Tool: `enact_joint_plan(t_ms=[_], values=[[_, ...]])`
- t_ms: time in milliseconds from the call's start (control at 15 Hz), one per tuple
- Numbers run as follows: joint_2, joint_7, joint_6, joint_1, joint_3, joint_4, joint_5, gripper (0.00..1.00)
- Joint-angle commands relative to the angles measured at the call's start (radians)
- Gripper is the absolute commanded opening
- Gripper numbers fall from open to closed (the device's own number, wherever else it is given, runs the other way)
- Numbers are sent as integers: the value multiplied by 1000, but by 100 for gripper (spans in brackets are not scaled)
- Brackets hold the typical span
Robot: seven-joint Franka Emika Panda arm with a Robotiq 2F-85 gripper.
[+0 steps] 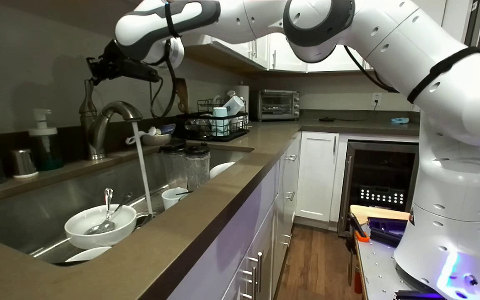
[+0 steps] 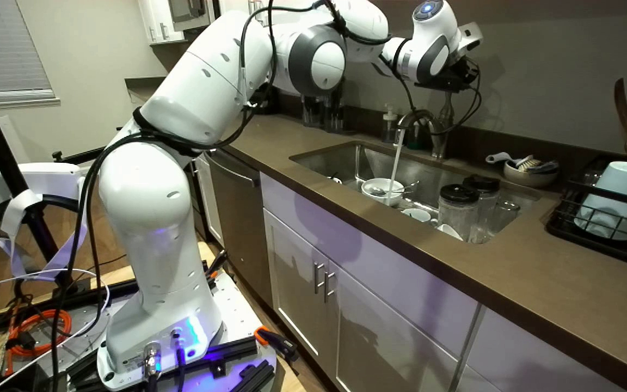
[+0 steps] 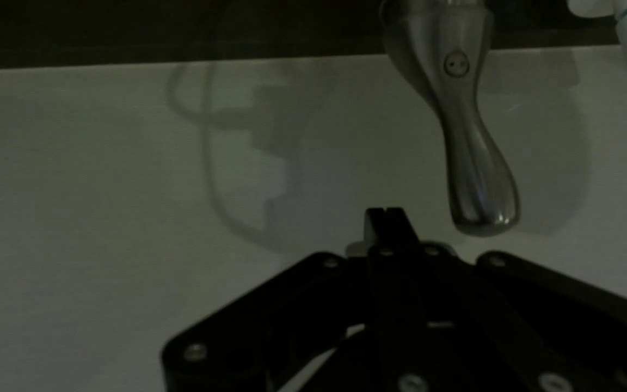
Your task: Turn the faucet down
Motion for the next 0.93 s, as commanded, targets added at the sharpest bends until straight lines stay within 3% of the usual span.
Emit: enact_joint_plan(t_ms=[0,533,867], values=[[-29,-29,42,-19,19,-44,7,2],[4,-66,-3,-6,17,48,14,2],[22,-96,-45,-15,62,89,7,2]])
